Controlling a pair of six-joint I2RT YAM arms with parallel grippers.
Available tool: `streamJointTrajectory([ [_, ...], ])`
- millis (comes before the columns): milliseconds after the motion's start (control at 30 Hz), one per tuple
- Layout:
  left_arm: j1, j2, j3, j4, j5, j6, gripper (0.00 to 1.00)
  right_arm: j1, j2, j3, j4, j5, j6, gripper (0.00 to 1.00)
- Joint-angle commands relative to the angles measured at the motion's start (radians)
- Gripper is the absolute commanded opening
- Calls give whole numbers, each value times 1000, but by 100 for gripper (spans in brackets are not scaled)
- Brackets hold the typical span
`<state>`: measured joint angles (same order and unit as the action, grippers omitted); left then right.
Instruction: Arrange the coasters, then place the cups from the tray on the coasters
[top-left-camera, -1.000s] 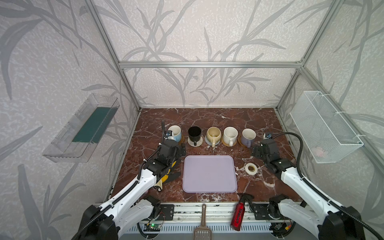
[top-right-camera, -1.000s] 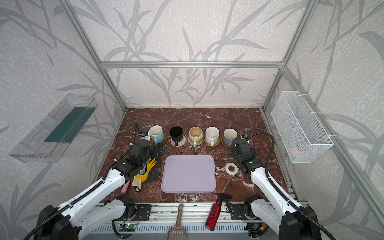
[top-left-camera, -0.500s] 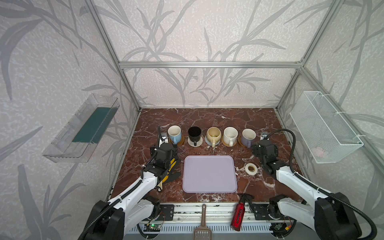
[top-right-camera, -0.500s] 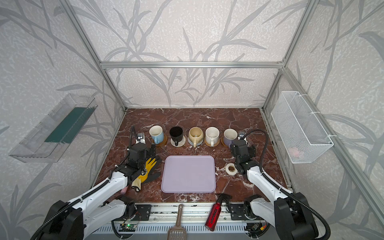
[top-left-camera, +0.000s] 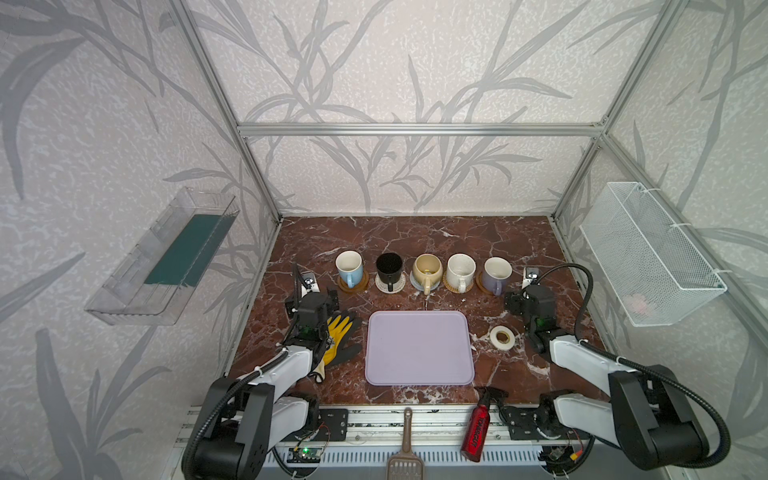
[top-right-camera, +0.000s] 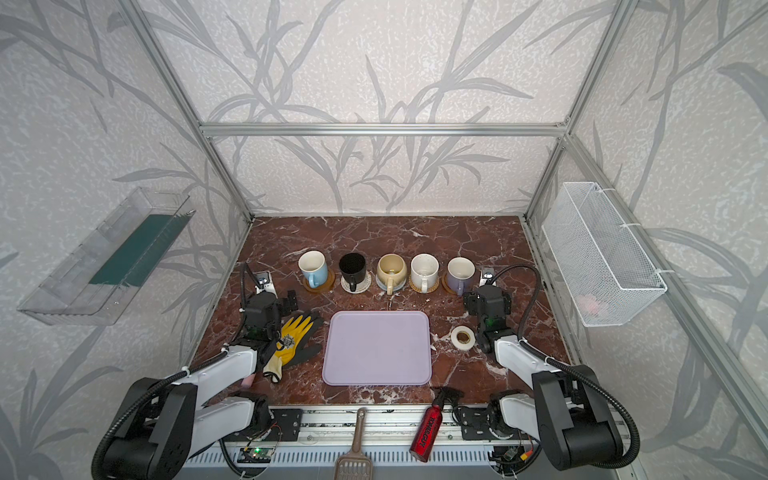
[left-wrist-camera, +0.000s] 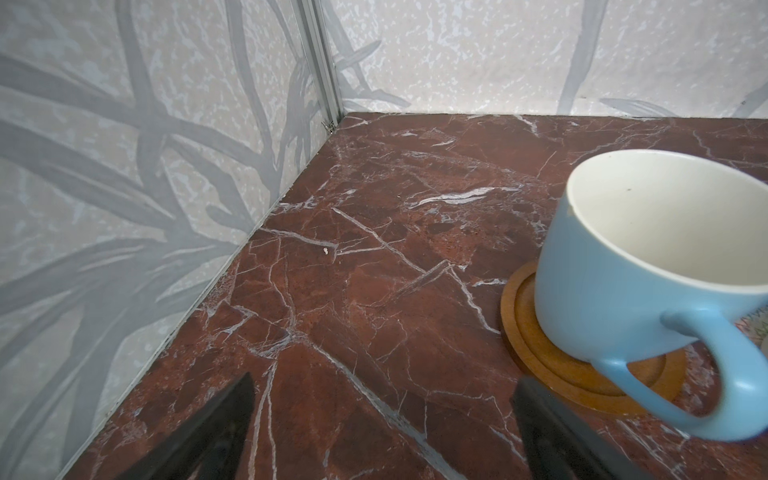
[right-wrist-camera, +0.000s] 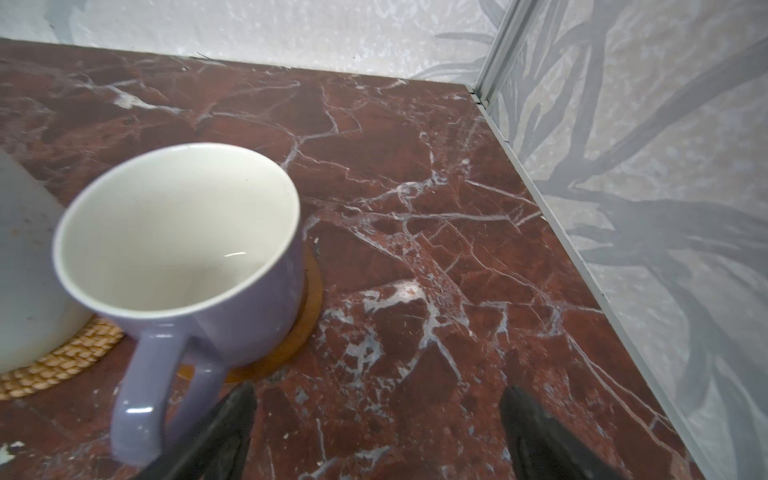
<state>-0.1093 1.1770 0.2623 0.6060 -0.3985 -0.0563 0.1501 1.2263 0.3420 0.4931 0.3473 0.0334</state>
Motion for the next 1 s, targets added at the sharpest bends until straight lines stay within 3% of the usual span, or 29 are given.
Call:
streamJointTrajectory([
  [0,23,30,-15,149,59,0,99,-3,30,-1,122,-52,-20,91],
  [267,94,104,9,214,173,-11,99,-3,72,-7,210,-90,-36,91],
  [600,121,229,35,333,223,3,99,-3,207,-6,388,-92,-75,91],
  [967,146,383,48,454,275,-4,99,-3,248,18,384,-48,-55,91],
])
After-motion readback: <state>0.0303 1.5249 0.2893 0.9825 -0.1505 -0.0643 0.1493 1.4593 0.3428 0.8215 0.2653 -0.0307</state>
